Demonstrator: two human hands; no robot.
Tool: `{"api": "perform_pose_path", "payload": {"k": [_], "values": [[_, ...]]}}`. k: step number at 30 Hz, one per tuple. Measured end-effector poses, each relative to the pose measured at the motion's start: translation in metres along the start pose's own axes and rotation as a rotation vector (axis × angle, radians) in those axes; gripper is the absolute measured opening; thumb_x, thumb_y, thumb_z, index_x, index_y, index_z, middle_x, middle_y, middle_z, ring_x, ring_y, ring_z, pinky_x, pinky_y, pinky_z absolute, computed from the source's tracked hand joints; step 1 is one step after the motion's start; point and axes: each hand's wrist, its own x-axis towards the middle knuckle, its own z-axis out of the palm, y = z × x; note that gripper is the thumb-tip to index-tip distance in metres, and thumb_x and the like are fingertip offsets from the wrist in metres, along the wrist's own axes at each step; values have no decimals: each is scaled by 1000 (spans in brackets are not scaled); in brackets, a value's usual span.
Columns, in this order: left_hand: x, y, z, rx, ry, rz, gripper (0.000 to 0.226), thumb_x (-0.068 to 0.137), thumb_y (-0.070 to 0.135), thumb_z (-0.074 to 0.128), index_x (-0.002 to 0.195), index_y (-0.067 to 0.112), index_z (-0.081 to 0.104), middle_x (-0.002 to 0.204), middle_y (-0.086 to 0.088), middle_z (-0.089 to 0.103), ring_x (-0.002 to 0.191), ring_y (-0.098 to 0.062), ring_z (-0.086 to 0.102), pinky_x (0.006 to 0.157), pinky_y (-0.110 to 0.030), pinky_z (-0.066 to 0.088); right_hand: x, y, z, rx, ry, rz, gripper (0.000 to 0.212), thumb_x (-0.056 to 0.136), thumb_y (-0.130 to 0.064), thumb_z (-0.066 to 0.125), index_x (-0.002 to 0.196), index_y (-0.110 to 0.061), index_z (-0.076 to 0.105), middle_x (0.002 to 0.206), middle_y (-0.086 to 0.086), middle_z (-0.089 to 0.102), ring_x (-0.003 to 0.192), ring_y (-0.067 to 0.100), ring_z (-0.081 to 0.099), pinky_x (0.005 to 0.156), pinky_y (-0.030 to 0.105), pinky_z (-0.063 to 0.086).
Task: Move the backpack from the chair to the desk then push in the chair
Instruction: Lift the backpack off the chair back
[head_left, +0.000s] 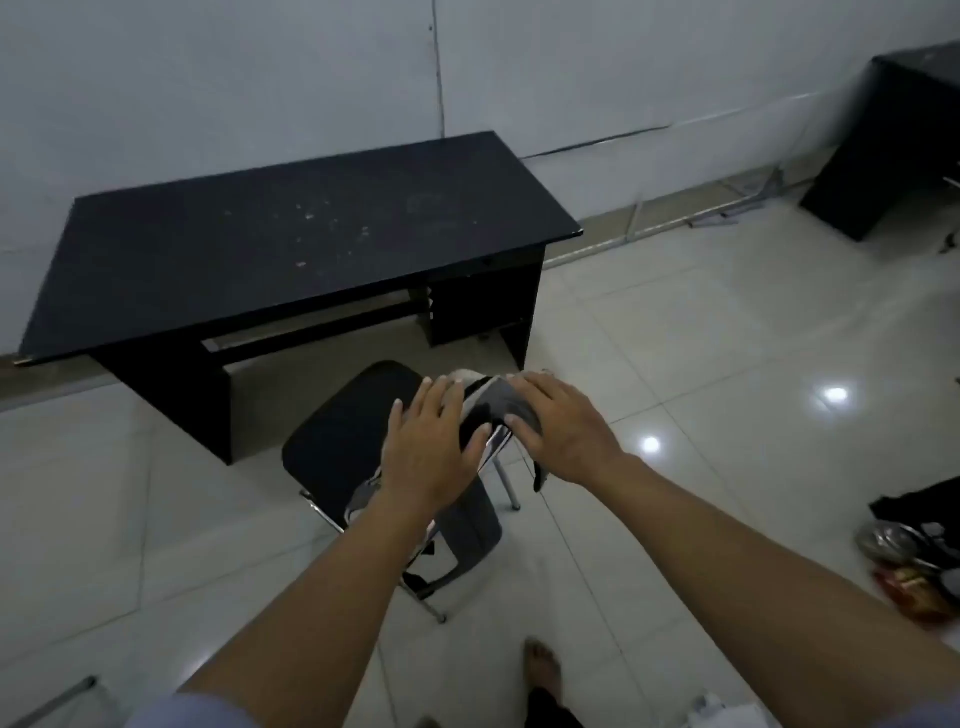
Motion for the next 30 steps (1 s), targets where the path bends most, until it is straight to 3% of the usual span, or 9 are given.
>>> {"api": "perform_pose_path", "payload": {"k": [5, 10, 14, 20, 23, 26, 28, 30], "values": [[-6, -1, 22, -27, -89, -110, 67, 99, 59, 39, 154, 22, 34, 162, -5, 37, 153, -26, 27, 123, -57, 23, 3, 20, 9, -3, -130, -46, 55, 98, -44, 58, 148, -25, 48, 156, 5, 42, 141, 27, 41, 116, 48, 38], [-12, 0, 30, -134, -167, -213, 60, 101, 54, 41, 153, 26, 34, 153, -1, 46, 135, -26, 50, 107, -49, 46, 13, 48, 2, 8, -145, -175, 45, 94, -27, 67, 139, -22, 60, 150, 11, 50, 133, 31, 48, 108, 46, 46], [-13, 2, 29, -178, -189, -242, 55, 102, 49, 43, 152, 26, 38, 150, 0, 50, 133, -25, 51, 101, -46, 48, 38, 65, -7, 32, -209, -220, 42, 92, -15, 69, 133, -17, 66, 148, 14, 53, 132, 33, 48, 112, 48, 42], [-10, 5, 30, -195, -191, -260, 50, 103, 46, 43, 148, 25, 43, 147, 0, 54, 130, -23, 54, 101, -44, 49, 84, 61, -20, -35, -414, -175, 52, 96, -17, 56, 146, -28, 51, 156, 10, 44, 142, 31, 37, 117, 53, 31], [-11, 5, 31, -194, -184, -276, 50, 102, 49, 41, 147, 28, 45, 146, 4, 55, 129, -21, 55, 101, -45, 50, 108, 56, -19, -6, -538, -87, 50, 95, -19, 54, 142, -35, 53, 139, 8, 57, 119, 26, 56, 103, 49, 48], [-12, 4, 32, -204, -169, -281, 48, 100, 50, 40, 143, 30, 48, 136, 4, 61, 120, -21, 60, 94, -46, 54, 127, 57, -14, 65, -653, -6, 47, 96, -18, 56, 139, -37, 56, 124, 3, 56, 98, 16, 58, 91, 38, 53], [-12, 4, 32, -209, -158, -287, 47, 100, 50, 41, 142, 30, 49, 134, 4, 62, 117, -20, 61, 92, -45, 55, 137, 56, -8, 60, -661, 3, 42, 98, -18, 59, 135, -37, 60, 122, 2, 56, 96, 15, 59, 88, 34, 51], [-11, 3, 34, -207, -150, -300, 47, 101, 49, 41, 143, 30, 49, 132, 4, 63, 115, -20, 62, 92, -44, 55, 147, 53, 3, 51, -607, 30, 37, 97, -23, 64, 131, -36, 64, 128, 5, 56, 105, 21, 60, 94, 38, 52]]}}
